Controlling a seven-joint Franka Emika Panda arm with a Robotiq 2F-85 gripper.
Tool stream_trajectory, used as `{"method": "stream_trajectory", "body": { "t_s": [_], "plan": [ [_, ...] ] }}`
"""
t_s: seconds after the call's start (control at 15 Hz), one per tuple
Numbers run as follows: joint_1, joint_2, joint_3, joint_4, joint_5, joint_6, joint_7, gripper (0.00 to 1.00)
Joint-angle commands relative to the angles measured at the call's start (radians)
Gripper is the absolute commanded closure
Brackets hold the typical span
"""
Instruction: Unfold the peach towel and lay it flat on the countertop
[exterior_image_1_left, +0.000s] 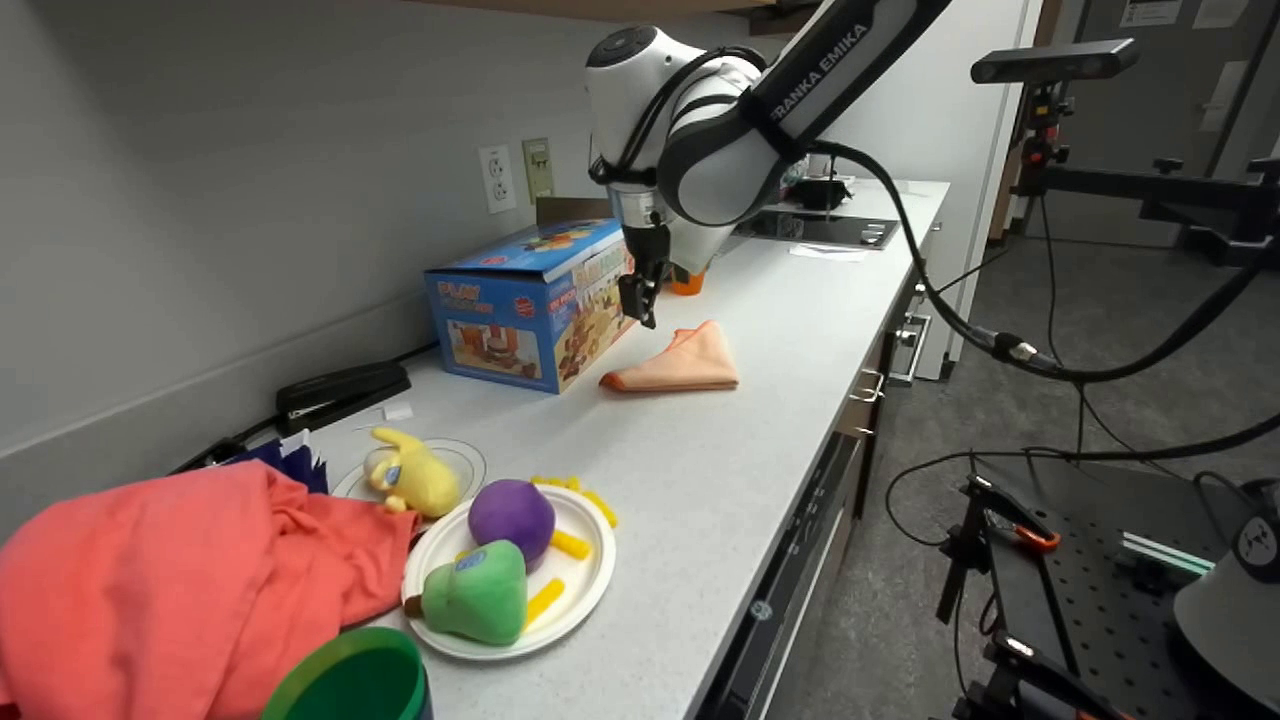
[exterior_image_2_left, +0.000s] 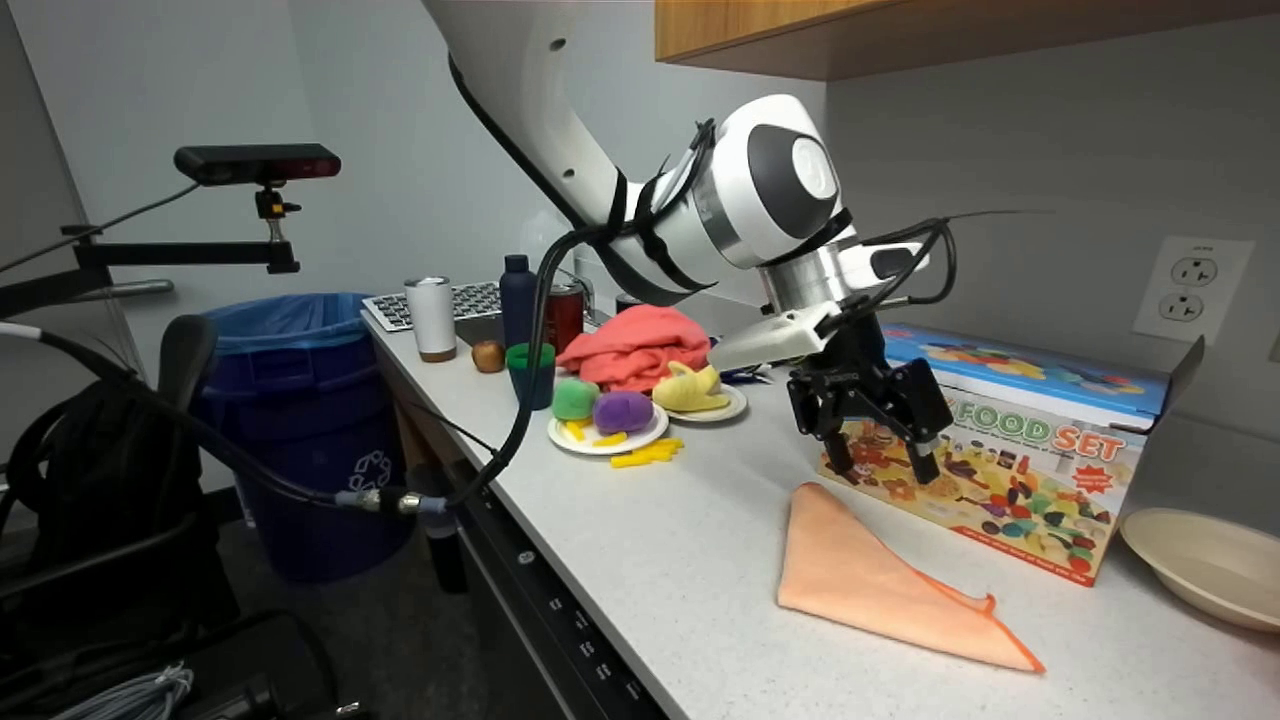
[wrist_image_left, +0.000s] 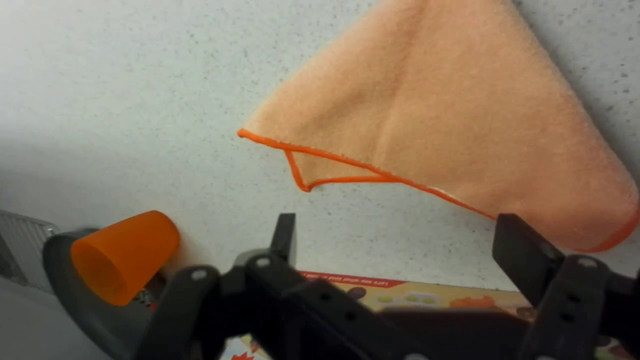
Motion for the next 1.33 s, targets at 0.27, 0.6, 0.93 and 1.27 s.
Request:
{"method": "stream_trajectory", "body": {
  "t_s": [0.27, 0.6, 0.93, 1.27],
  "plan": [
    [-0.019, 0.06, 0.033, 0.045, 0.24, 0.031, -0.291, 0.0],
    [-0.016, 0.104, 0.054, 0.088, 0.292, 0.006, -0.371, 0.0],
    [-0.011, 0.166, 0.055, 0.148, 0.294, -0.02, -0.396, 0.0],
    [-0.004, 0.215, 0.054, 0.208, 0.29, -0.056, -0.397, 0.26]
  ]
}}
